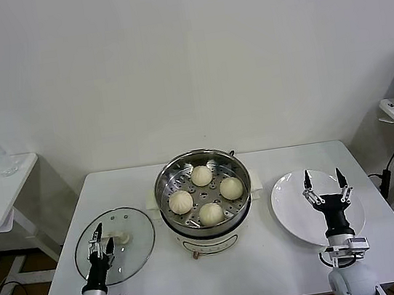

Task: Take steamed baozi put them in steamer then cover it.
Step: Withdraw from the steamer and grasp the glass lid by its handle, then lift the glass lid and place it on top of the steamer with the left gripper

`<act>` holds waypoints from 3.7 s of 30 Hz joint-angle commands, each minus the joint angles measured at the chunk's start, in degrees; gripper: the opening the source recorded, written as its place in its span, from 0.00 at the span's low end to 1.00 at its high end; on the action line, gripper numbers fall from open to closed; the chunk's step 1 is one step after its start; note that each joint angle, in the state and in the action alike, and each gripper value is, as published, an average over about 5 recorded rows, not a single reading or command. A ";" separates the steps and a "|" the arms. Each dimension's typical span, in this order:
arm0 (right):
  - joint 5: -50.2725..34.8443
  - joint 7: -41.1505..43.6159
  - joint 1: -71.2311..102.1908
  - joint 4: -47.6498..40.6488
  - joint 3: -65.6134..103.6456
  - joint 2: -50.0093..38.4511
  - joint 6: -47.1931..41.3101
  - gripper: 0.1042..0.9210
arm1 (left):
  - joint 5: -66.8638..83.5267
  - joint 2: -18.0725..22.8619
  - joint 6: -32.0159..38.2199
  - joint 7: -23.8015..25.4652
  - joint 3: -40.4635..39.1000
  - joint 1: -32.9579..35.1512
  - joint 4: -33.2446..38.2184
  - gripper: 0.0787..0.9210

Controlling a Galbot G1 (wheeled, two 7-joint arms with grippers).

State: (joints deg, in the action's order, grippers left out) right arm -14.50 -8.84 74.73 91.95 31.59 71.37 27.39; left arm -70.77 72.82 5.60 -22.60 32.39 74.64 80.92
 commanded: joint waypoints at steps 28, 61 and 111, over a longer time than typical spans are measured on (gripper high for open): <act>1.42 -0.04 0.40 1.12 0.51 0.21 -0.12 0.88 | 3.44 -0.63 -1.60 2.13 -3.53 -4.75 -4.89 0.44; 3.59 -1.46 0.44 1.18 1.12 0.93 -0.52 0.88 | 15.33 -8.91 -17.66 9.10 -2.53 0.11 40.85 0.14; 6.28 -1.26 -1.74 -3.04 2.85 3.47 -2.51 0.88 | -12.18 6.57 -46.60 41.76 -44.10 -24.92 26.05 0.14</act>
State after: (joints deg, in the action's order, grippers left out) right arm -8.36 -10.12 73.09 89.13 34.41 74.77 24.86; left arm -79.14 77.23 -40.13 17.36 -10.25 50.73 109.96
